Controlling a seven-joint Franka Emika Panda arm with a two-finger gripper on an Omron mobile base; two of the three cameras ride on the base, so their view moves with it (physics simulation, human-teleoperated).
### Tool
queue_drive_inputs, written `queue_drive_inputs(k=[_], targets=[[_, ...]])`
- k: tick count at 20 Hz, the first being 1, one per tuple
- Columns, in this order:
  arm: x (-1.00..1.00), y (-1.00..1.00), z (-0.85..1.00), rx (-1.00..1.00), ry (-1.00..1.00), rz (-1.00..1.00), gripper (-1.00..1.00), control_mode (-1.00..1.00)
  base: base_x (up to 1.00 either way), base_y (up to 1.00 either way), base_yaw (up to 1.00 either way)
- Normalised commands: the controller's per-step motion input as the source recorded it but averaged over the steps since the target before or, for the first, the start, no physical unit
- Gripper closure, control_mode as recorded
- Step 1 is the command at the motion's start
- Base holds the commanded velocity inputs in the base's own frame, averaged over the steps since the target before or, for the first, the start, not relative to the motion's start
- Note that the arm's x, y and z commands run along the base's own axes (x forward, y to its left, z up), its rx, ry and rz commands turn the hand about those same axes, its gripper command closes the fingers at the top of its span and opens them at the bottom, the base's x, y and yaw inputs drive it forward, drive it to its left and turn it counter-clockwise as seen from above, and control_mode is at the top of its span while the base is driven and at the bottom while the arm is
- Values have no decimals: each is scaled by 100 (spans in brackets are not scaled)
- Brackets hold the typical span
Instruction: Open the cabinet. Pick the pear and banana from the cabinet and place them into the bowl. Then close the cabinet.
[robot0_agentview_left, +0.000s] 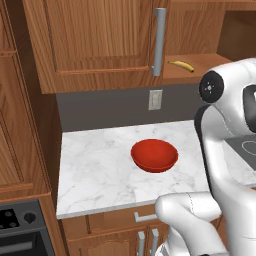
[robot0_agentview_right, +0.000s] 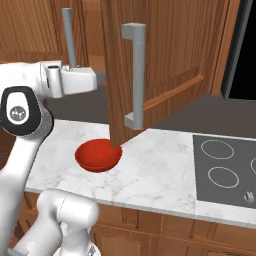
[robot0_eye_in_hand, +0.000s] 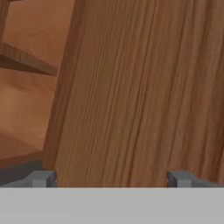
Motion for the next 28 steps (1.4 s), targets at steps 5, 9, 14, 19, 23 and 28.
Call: queue_drive_inputs(k=[5, 9, 14, 19, 23, 28], targets=[[4, -46, 0, 4, 0, 0, -100, -100, 0, 0, 0], [0, -38, 0, 4, -5, 0, -100, -100, 0, 0, 0], [-35, -6, 0, 0, -17, 1, -100, -100, 0, 0, 0], [-100, 38, -1, -9, -30, 14, -100, -100, 0, 0, 0], [-99, 54, 0, -5, -25, 18, -100, -100, 0, 0, 0], [-61, 97, -14, -5, -4, 32, -100, -100, 0, 0, 0]])
